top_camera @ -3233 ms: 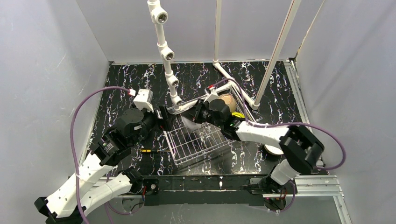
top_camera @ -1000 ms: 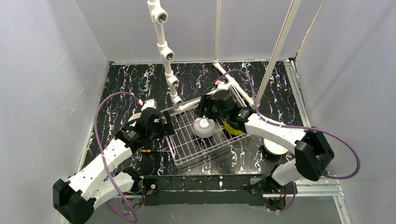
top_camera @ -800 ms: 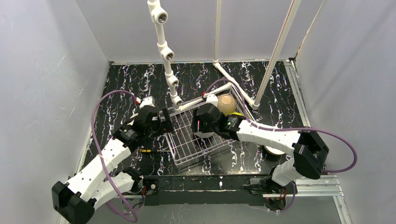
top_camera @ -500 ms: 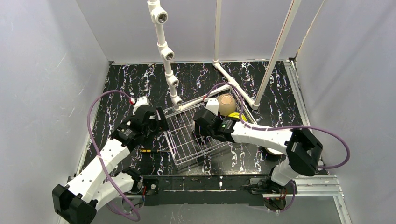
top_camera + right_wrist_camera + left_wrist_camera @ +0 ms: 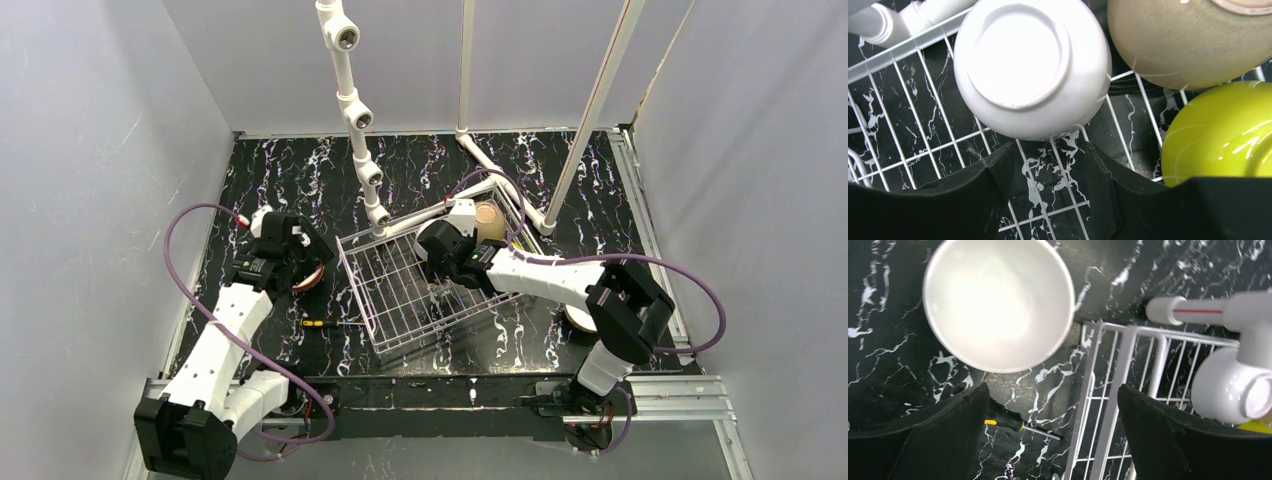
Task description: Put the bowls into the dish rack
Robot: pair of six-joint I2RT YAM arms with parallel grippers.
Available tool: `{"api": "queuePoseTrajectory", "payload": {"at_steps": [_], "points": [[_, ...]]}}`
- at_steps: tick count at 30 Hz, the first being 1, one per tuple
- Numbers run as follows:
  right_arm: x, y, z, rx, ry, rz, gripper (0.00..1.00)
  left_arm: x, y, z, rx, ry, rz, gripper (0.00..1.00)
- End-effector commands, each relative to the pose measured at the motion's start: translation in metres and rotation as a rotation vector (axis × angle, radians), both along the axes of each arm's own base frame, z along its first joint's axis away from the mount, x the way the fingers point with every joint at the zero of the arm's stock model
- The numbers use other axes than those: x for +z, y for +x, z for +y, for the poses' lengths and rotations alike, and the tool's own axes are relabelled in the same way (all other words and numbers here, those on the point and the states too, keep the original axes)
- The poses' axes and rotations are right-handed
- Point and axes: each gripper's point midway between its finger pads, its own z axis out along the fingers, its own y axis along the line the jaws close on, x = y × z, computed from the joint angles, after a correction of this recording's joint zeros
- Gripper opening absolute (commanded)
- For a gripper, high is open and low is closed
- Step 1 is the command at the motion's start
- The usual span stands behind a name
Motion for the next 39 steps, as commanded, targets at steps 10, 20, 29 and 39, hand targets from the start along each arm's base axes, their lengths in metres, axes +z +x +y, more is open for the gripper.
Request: {"api": "queuePoseTrajectory", "payload": {"at_steps": [10,20,29,39], "points": [[0.019,0.021,-0.004,-0.1,-0.006,-0.067,0.62,-0.04,-0.018,0.037,0.226,-0.056,0.139,0.9],[0.06,-0.008,-0.002,0.048,0.173,-0.079,0.63,-0.054,-0.01,0.05,0.294,-0.043,0.138,0.58],[0.085,-0.024,-0.031,0.03,0.215,-0.12,0.62,-0.057,-0.003,0.048,0.284,-0.05,0.206,0.33],[0.093,-0.022,-0.028,0.032,0.231,-0.13,0.62,-0.043,0.002,0.049,0.237,-0.03,0.183,0.0]]}}
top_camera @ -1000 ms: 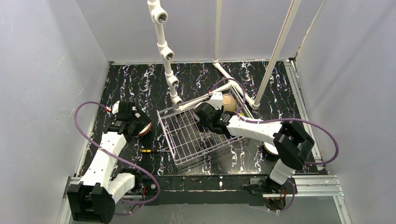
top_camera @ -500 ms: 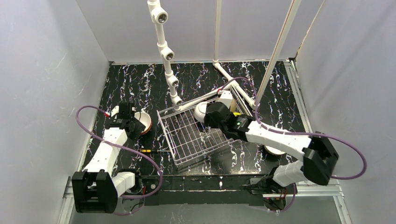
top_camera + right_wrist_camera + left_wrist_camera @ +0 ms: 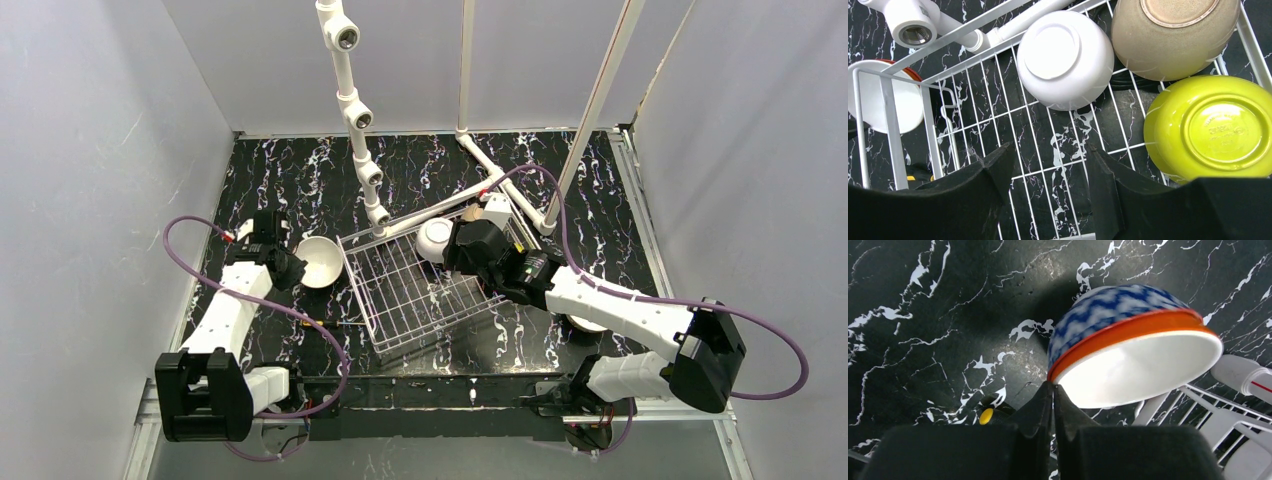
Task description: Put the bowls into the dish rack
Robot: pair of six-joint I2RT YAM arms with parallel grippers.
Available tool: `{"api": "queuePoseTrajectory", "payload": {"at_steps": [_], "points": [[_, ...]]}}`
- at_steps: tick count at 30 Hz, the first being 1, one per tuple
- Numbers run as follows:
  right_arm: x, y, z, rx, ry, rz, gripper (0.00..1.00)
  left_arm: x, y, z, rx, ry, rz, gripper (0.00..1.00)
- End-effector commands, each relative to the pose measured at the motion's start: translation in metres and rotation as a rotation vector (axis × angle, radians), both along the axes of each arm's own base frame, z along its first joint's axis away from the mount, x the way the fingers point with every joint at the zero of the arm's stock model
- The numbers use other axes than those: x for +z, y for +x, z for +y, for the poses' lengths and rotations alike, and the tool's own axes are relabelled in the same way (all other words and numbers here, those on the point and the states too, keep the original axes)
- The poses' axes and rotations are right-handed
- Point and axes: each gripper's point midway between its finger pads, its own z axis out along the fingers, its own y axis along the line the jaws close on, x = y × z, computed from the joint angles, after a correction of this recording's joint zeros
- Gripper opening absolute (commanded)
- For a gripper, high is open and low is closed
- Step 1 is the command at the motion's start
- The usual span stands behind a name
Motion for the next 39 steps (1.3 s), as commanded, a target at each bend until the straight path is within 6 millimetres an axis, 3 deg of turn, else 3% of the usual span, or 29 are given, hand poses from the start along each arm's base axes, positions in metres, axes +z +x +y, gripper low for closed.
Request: {"api": "queuePoseTrajectory", "payload": {"at_steps": [1,7,12,18,25,31,39], "points": [[0.009,0.005,-0.001,-0.012,0.015,-0.029,0.62,0.019,0.005,0.001,-0.041,0.017,-0.04,0.0],[0.006,0.004,0.0,-0.01,0.016,-0.021,0.62,0.026,0.005,0.009,-0.031,0.061,-0.074,0.0],[0.002,0.004,0.005,0.003,0.018,-0.009,0.62,0.02,0.011,0.01,-0.018,0.058,-0.041,0.29],[0.001,0.004,0.006,0.006,0.02,-0.007,0.62,0.019,0.022,0.018,-0.031,0.077,0.009,0.48],[-0.002,0.003,0.004,0.002,0.018,-0.001,0.62,-0.004,0.015,0.011,-0.075,0.033,0.089,0.58],[-0.005,0.002,0.004,0.0,0.019,0.002,0.63,-0.024,0.01,-0.001,-0.069,-0.032,0.075,0.54],[-0.004,0.002,0.001,-0.01,0.017,0.001,0.63,-0.036,0.011,-0.009,-0.038,-0.086,0.06,0.44]]}}
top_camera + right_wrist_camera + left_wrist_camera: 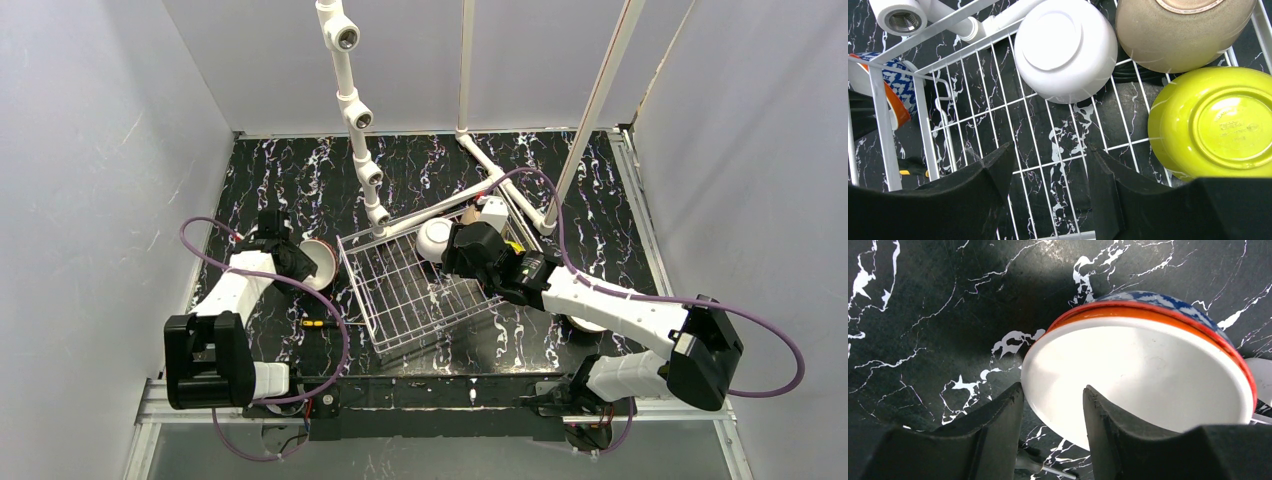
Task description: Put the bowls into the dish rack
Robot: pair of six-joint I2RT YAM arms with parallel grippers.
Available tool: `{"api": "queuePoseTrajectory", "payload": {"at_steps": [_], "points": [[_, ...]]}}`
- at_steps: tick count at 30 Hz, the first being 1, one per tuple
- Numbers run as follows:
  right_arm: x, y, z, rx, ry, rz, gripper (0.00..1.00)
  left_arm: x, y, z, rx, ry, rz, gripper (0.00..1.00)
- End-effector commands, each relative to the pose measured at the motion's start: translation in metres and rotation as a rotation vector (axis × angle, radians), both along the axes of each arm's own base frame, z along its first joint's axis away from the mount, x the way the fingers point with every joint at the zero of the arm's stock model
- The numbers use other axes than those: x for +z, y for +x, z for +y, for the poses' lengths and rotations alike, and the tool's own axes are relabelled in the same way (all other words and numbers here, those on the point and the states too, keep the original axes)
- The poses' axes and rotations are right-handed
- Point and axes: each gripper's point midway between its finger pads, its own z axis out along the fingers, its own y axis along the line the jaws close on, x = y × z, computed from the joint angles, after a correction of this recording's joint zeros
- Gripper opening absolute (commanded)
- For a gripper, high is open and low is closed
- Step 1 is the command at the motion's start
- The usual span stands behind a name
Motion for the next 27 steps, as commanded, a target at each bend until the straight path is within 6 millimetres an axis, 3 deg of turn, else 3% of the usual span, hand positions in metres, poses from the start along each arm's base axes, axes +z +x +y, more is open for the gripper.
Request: {"api": "queuePoseTrajectory", "payload": {"at_steps": [1,7,12,17,27], "points": [[0.008,0.005,-0.003,-0.03,0.026,-0.026,0.63,-0.005,0.002,-0.004,0.026,-0.032,-0.016,0.43],[0.011,0.003,-0.008,-0.044,0.039,-0.034,0.63,-0.01,0.001,-0.004,0.035,-0.035,-0.002,0.26],[0.018,0.004,-0.014,-0.054,0.029,-0.05,0.63,-0.005,0.002,-0.002,0.022,-0.018,0.001,0.01],[0.022,0.003,-0.015,-0.057,0.038,-0.059,0.63,0.016,0.008,0.005,-0.005,0.022,-0.016,0.0],[0.022,0.003,-0.014,-0.057,0.045,-0.055,0.63,0.053,0.021,-0.002,-0.146,0.017,-0.031,0.0]]}}
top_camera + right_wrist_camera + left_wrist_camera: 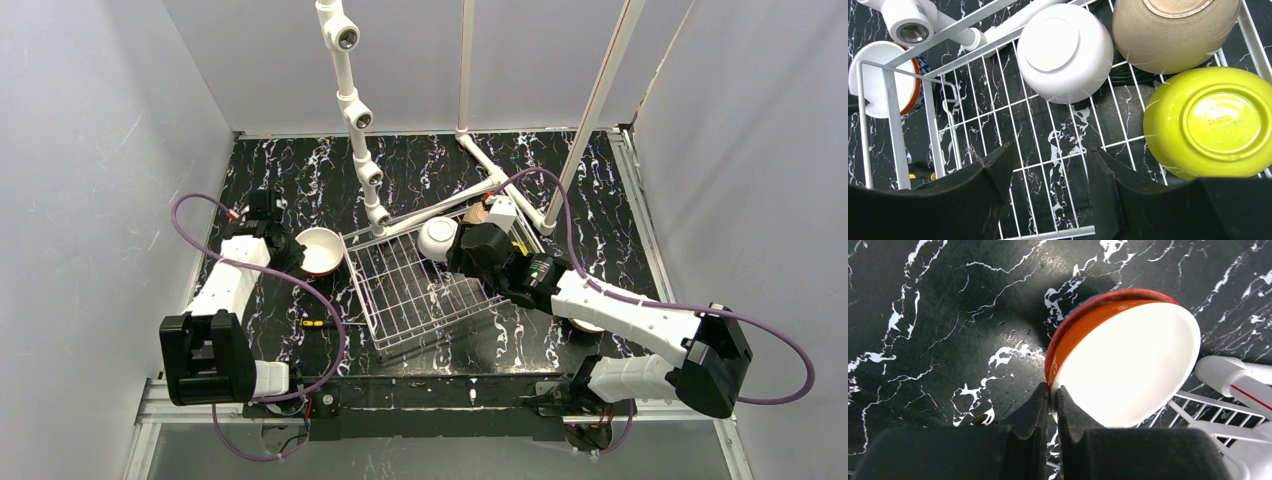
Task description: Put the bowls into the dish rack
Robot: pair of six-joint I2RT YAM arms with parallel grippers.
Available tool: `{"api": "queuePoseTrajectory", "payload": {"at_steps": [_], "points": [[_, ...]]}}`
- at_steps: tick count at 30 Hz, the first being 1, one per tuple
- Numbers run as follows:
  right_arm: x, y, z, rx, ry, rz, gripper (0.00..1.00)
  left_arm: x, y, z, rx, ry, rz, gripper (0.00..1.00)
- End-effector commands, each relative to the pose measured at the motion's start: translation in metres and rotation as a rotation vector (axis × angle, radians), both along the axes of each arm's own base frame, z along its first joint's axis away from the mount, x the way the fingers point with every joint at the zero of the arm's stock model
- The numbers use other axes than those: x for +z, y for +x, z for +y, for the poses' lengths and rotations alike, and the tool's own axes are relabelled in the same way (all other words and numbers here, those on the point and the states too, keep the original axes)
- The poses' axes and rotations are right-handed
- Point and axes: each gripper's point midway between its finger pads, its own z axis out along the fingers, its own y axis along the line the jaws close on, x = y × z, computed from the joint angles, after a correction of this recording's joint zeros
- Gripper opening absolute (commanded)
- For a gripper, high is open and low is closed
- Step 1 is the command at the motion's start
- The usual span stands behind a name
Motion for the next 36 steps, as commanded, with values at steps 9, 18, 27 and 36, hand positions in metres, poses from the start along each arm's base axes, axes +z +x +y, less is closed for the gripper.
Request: {"api": "queuePoseTrajectory", "payload": {"at_steps": [9,18,27,36], "points": [[0.014,0.005,-0.001,-0.023,0.033,-0.027,0.63,0.056,-0.001,-0.006,-0.15,0.021,-0.051,0.0],[0.023,0.006,0.005,0.019,0.043,-0.061,0.64,0.112,-0.001,0.006,-0.157,0.106,-0.171,0.0],[0.065,-0.003,0.055,0.342,0.109,-0.208,0.73,0.174,0.002,-0.02,-0.265,0.018,-0.35,0.0],[0.139,-0.041,0.101,0.741,0.239,-0.422,0.82,0.225,-0.008,-0.116,-0.559,-0.419,-0.46,0.0]]}}
